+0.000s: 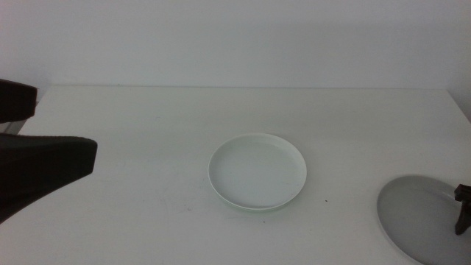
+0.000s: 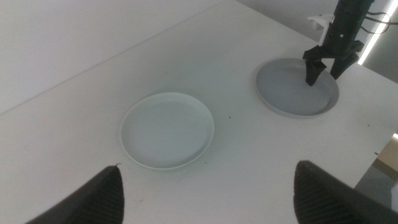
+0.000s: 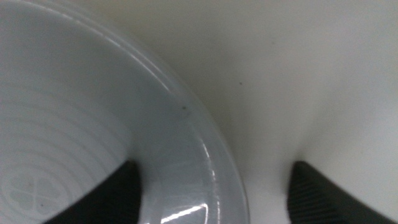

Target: Stack the three bowls on top of each other.

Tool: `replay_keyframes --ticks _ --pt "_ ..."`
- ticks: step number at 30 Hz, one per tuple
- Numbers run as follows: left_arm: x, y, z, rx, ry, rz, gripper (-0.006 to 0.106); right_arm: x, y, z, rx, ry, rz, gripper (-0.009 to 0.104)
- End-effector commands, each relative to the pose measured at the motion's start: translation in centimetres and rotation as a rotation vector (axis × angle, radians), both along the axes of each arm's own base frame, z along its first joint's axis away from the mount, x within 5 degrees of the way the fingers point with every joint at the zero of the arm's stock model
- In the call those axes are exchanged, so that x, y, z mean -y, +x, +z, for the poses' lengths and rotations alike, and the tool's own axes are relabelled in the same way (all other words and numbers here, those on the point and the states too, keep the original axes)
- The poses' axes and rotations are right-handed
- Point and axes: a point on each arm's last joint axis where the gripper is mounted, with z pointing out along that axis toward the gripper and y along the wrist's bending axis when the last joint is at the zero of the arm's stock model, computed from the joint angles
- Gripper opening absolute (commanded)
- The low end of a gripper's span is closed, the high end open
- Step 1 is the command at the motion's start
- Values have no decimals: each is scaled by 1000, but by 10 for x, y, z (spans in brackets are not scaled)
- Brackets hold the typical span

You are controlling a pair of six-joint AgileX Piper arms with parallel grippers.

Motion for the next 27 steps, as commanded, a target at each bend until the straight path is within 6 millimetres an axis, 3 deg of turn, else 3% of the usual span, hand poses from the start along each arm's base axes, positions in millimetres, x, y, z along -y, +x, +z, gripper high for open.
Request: replay_keyframes --ticks 1,4,6,9,14,19,23,27 --pt "0 0 1 7 -14 6 94 4 -1 -9 -23 -6 0 51" --pt "0 0 1 7 -14 6 94 5 -1 -10 -34 -16 9 24" --pt "0 0 1 7 -14 6 94 5 -2 -3 -45 -16 -4 -2" --pt "0 0 1 7 -14 6 94 7 4 23 6 -28 -28 -2" --pt "0 0 1 7 -14 6 94 -1 22 95 174 -10 -65 -2" --pt "0 0 1 7 -14 6 94 -55 51 139 284 -26 131 -2" --pt "0 0 1 7 -14 6 94 -115 73 147 343 55 250 -2" --pt "0 0 1 7 -14 6 94 -170 90 139 334 127 362 -2"
